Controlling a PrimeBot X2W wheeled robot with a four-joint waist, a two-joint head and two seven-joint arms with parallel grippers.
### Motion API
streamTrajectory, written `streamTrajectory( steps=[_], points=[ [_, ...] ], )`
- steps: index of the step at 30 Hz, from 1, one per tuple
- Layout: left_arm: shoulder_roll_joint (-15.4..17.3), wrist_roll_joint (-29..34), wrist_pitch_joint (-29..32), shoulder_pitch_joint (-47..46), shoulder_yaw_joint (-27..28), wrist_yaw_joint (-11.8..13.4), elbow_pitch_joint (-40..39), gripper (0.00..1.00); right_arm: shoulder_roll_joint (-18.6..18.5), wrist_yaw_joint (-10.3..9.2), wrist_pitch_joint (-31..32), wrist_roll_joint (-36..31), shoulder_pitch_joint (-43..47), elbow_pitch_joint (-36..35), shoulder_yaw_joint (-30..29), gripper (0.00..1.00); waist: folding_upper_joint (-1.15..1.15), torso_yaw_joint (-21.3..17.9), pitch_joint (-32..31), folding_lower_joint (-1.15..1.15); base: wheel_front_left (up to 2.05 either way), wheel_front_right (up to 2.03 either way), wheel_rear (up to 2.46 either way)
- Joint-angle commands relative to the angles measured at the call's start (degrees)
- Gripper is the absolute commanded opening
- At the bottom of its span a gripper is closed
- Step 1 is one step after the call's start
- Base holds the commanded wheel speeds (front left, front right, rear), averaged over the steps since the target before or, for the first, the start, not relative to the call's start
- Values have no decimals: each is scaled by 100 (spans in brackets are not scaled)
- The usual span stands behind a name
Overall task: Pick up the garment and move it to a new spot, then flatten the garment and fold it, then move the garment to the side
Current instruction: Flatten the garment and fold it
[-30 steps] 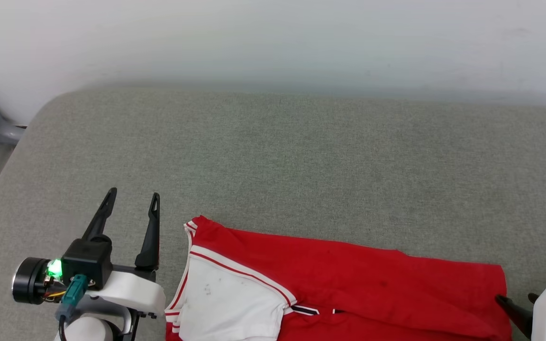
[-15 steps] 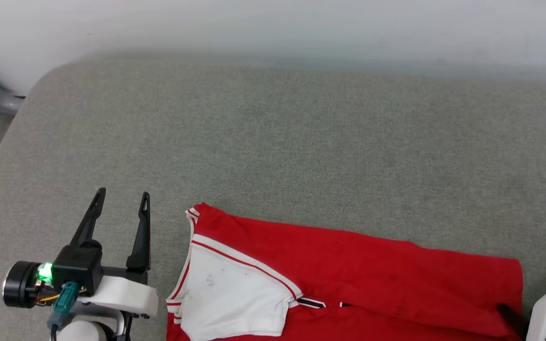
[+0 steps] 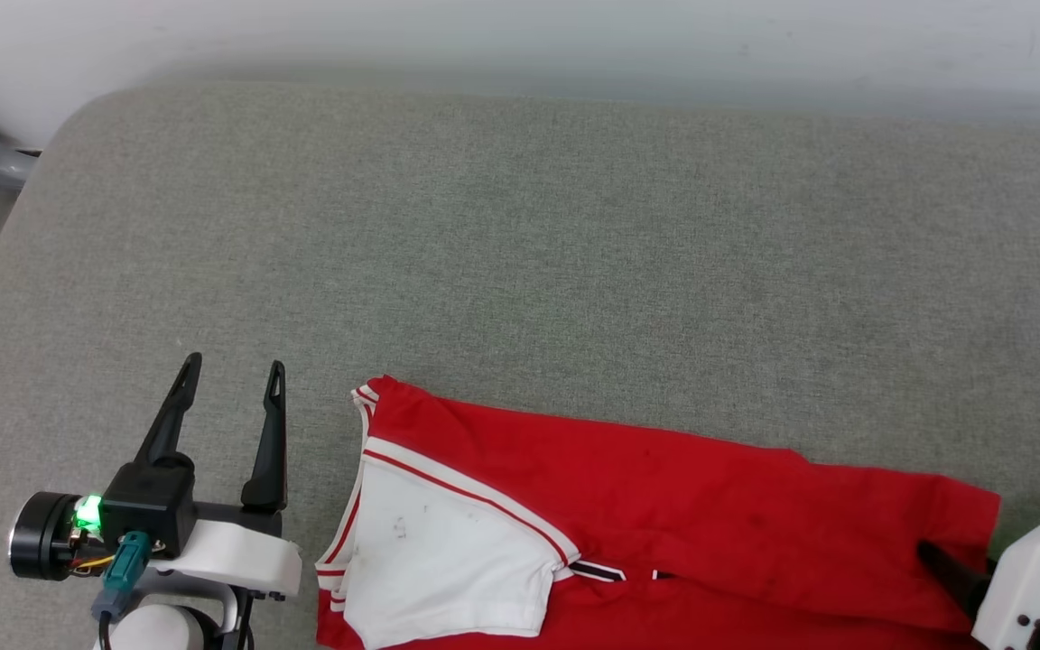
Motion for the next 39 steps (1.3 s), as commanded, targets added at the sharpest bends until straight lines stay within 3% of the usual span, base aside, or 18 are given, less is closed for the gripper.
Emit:
streamTrajectory(
  steps=[1,5,6,7,8,9,33,39],
  points=[
    [-38,61,-12,-12,42,-43,36,100,395,82,46,207,14,270,436,100,0,-8,-23,0,0,0,0],
    [-137,154,-12,52,126,-148,97,100,362,82,-79,273,9,371,587,99,0,-36,-100,0,0,0,0],
    [-149,163,-12,73,145,-159,112,100,343,82,-99,294,22,397,613,57,0,-42,-123,0,0,0,0],
    [-162,187,-12,93,164,-194,127,100,321,82,-131,310,32,422,629,34,0,-48,-143,0,0,0,0],
    [-182,200,-12,105,184,-207,136,100,285,82,-167,297,37,442,636,3,0,-54,-163,0,0,0,0],
    [-206,213,-12,119,204,-231,145,100,242,81,-213,279,41,460,629,0,0,-62,-185,0,0,0,0],
    [-513,530,-12,342,535,-598,271,100,-964,40,-970,-233,-263,1032,-447,0,0,-169,-491,0,0,0,0],
    [-550,590,-12,367,601,-666,314,100,-941,41,-1049,-307,-379,1261,-532,0,0,-195,-592,0,0,0,0]
  ],
)
